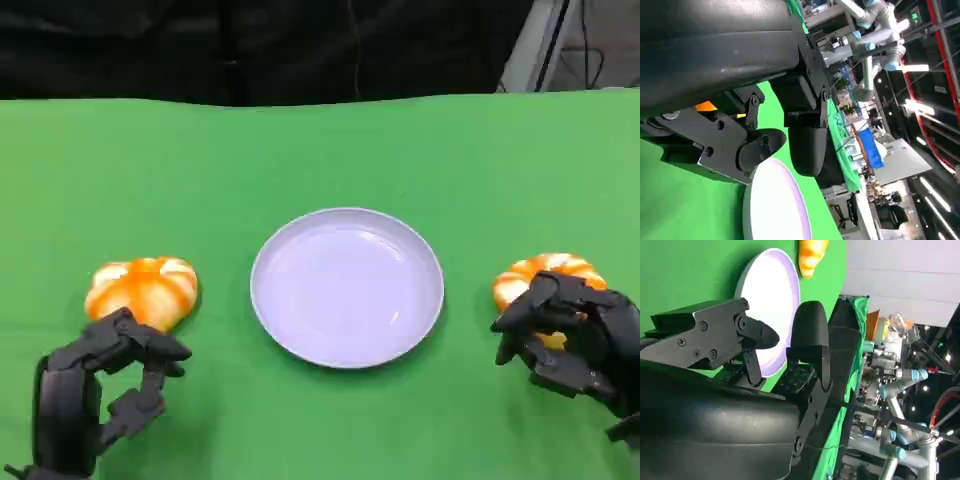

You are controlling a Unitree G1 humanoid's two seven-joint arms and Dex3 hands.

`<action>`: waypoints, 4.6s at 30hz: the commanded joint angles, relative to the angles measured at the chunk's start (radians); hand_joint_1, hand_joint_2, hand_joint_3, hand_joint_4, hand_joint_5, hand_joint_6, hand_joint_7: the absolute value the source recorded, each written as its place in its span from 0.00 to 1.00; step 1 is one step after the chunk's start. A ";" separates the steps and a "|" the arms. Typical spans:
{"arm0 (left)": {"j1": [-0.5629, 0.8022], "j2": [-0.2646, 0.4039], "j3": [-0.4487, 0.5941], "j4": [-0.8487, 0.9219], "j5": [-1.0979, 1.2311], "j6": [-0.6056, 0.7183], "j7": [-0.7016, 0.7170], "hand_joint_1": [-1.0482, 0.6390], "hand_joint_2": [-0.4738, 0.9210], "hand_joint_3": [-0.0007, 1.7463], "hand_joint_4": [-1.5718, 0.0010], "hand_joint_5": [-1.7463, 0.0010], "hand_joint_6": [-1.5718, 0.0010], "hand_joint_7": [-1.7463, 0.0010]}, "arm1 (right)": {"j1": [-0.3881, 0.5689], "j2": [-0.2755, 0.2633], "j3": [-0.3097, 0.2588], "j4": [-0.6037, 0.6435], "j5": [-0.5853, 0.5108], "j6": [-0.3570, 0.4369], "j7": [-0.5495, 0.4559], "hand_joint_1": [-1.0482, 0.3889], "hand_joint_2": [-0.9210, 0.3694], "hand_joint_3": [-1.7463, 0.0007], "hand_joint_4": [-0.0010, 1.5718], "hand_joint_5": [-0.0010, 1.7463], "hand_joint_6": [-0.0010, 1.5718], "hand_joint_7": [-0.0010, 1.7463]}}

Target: Grasp the bread from the table and place it into the plate.

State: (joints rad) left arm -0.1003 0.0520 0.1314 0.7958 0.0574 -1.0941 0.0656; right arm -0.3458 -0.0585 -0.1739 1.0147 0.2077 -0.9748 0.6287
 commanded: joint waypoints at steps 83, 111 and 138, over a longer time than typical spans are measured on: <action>-0.004 0.068 -0.028 0.016 -0.006 -0.055 -0.081 0.25 1.00 0.11 0.68 1.00 0.71 1.00 | -0.001 -0.012 -0.009 0.001 0.024 0.011 0.022 0.79 0.05 0.64 0.52 0.83 0.56 0.58; -0.009 0.139 -0.025 -0.011 0.225 0.031 0.157 0.20 1.00 0.17 0.78 1.00 0.80 1.00 | 0.002 -0.013 -0.009 -0.003 0.025 0.018 0.020 0.79 0.03 0.66 0.52 0.84 0.55 0.58; -0.022 0.279 -0.142 -0.141 0.554 0.351 0.429 0.19 1.00 0.17 0.83 1.00 0.76 0.99 | 0.004 -0.014 -0.005 0.002 0.014 0.006 0.011 0.79 0.05 0.65 0.52 0.84 0.56 0.59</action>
State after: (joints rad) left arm -0.1089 0.2904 0.0061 0.6689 0.5748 -0.7786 0.4596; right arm -0.3455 -0.0585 -0.1754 1.0144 0.2188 -0.9568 0.6434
